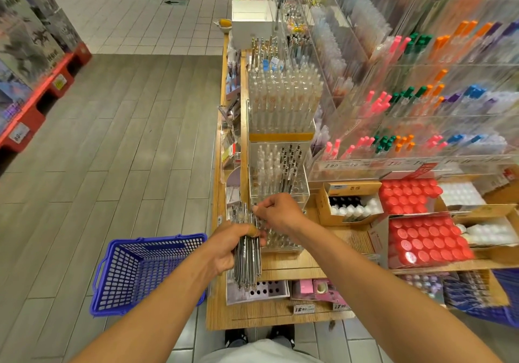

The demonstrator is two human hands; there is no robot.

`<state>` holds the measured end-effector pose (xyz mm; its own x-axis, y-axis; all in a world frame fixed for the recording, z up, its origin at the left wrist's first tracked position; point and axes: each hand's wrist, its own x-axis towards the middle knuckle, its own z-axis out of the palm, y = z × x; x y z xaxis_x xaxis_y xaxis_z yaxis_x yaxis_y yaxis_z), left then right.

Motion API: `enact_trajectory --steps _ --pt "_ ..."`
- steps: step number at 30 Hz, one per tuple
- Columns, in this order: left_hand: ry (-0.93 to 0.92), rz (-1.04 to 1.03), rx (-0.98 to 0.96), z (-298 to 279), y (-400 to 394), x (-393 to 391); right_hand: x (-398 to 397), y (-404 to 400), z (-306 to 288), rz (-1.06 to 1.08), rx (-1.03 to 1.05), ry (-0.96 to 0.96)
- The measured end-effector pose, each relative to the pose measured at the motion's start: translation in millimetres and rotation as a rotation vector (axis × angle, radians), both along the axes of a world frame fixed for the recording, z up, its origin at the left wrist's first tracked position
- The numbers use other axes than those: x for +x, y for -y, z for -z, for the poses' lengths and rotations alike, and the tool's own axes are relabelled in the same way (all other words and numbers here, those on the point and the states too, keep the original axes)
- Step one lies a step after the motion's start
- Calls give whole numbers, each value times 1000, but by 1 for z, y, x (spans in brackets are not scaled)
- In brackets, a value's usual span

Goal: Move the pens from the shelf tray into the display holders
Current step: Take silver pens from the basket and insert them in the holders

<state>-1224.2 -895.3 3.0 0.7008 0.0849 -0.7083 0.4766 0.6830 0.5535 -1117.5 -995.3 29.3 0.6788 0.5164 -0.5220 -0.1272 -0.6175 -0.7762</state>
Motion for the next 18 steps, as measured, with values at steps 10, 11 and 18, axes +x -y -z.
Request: enact_trajectory --steps 10,11,18 --pt "-37 -72 -38 5 0 -5 22 19 -13 -32 140 -43" --pt "-46 -91 -37 5 -1 -7 26 22 -13 -21 162 15" --pt "-84 -148 -41 12 -10 -17 30 42 5 -284 64 487"
